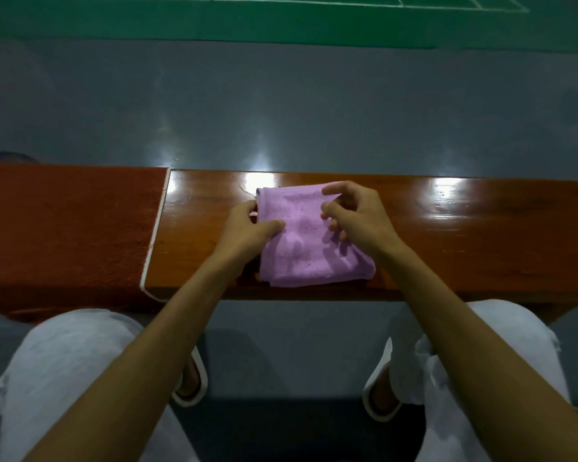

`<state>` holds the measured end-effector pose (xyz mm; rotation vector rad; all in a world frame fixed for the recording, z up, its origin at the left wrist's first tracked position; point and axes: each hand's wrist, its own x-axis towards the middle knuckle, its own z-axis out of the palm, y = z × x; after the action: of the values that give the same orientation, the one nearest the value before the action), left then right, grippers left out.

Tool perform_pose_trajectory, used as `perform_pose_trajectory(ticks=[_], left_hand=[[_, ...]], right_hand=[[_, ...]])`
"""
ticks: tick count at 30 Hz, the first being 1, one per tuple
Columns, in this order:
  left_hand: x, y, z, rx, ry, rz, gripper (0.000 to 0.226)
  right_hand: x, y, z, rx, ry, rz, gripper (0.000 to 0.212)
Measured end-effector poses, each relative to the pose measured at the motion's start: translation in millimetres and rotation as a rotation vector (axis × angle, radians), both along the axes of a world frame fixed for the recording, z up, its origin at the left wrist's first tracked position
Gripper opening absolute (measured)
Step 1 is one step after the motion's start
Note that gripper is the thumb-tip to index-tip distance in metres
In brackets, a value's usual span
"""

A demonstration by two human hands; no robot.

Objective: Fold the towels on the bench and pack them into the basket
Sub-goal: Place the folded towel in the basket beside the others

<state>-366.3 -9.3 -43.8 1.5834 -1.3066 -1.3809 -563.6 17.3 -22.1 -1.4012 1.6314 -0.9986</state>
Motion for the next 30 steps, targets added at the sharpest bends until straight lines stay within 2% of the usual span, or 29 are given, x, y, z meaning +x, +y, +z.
perform_pose_trajectory(ticks=[3,5,7,10,13,15,18,25,30], left_hand=[[6,1,-8,-0.248,-0.434,0.054,0.034],[4,6,-16,-0.445,-0.67,0.092,0.04],[-3,12,-19,-0.622,-0.736,0.042,0.045],[-16,18,-25,-0.759,-0.804,-0.193,0.058],[-22,20,-39,-0.597,-0.943,-0.434,0.076],[-20,18,-46,-0.508,-0.999,-0.49,0.086],[-17,14,-46,-0.491,-1.05,-0.502,0.096],[-10,14,-41,-0.504,-1.051,-0.525,0.098],[-6,12,-44,-0.478,-0.967,-0.521,0.096]], right_hand=[[1,2,-13,-0.216,0.359,-0.004,0.025],[5,6,-23,-0.327,0.613,0.038,0.032],[9,9,-31,-0.297,0.786,0.114,0.05],[9,10,-39,-0.084,0.931,0.226,0.073],[-1,5,-45,0.04,0.905,0.264,0.066],[-4,2,-48,0.057,0.909,0.265,0.064],[-12,0,-51,0.087,0.938,0.227,0.064],[-22,-5,-57,0.12,0.94,0.182,0.063],[-20,-4,-59,0.121,0.908,0.125,0.061]])
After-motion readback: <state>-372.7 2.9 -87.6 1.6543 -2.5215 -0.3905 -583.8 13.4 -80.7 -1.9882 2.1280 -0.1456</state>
